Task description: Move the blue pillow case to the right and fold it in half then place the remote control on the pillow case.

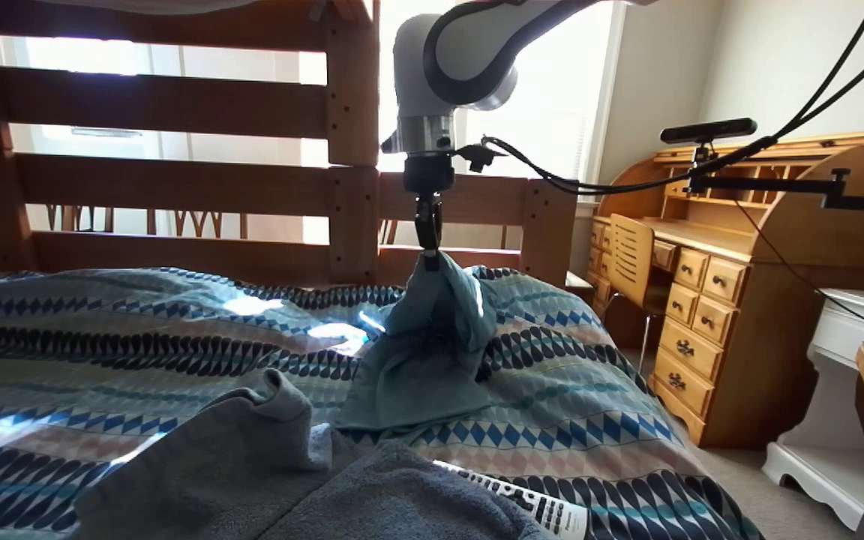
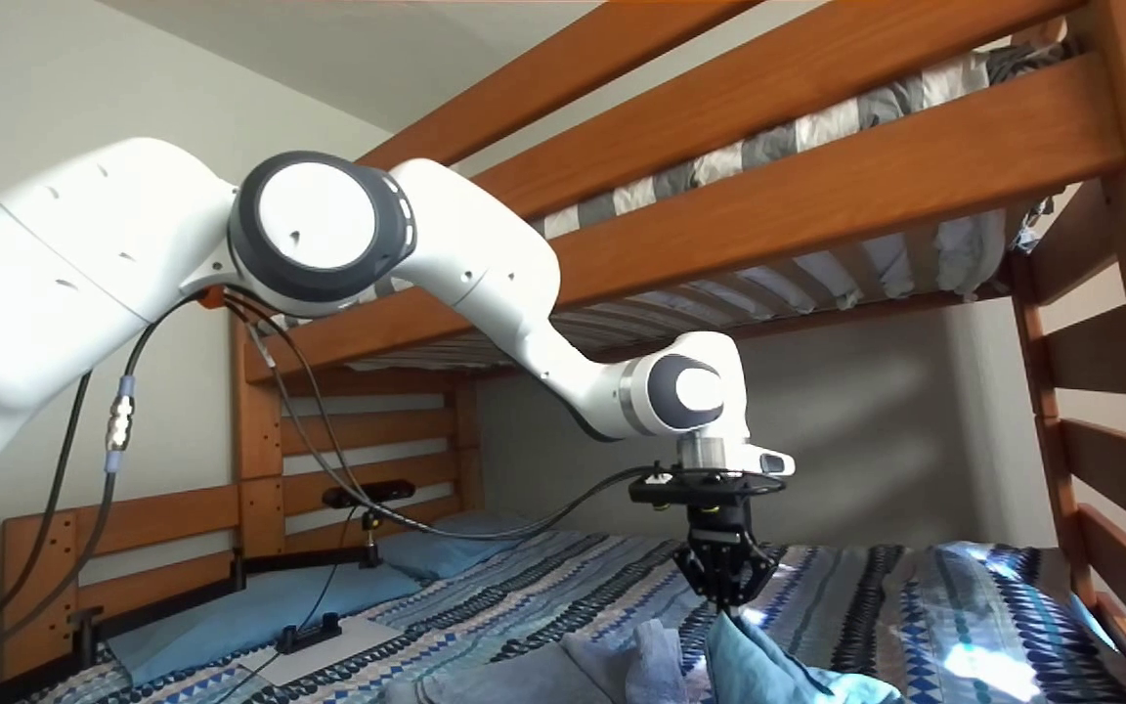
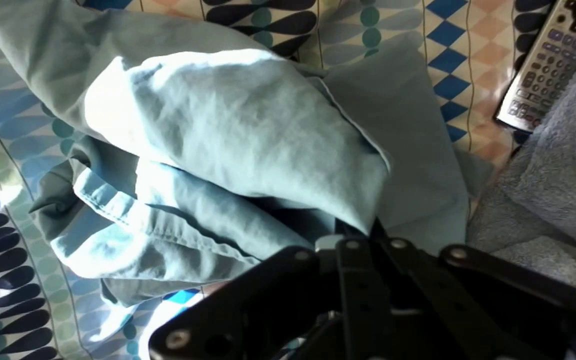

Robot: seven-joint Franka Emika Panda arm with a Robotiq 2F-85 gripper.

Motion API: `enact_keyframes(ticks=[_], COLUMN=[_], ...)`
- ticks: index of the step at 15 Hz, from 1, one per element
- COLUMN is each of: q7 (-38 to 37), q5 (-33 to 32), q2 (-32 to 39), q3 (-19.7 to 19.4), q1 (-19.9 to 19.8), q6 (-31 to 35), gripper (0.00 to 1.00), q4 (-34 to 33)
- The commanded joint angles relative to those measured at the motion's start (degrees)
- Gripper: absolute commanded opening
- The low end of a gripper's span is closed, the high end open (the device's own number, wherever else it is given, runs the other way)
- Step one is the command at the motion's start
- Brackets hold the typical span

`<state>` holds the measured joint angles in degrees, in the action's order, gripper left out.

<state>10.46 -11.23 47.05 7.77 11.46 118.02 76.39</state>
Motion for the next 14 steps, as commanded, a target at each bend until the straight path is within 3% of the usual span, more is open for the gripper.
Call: enact_keyframes(ticks=[1, 4, 11, 14], q7=[2.1, 0.8, -5.4, -5.6], q5=[1.2, 0.3, -2.9, -3.5], q2=[1.9, 3.8, 11.4, 13.7], q3=[1.2, 1.5, -3.3, -5.4], q1=[1.0, 2.9, 8.4, 9.4], q6=[0.3, 4.1, 26.6, 29.4], gripper=[0.01, 0.01, 0.01, 0.01], q4=[0.3, 1.2, 1.7, 2.1])
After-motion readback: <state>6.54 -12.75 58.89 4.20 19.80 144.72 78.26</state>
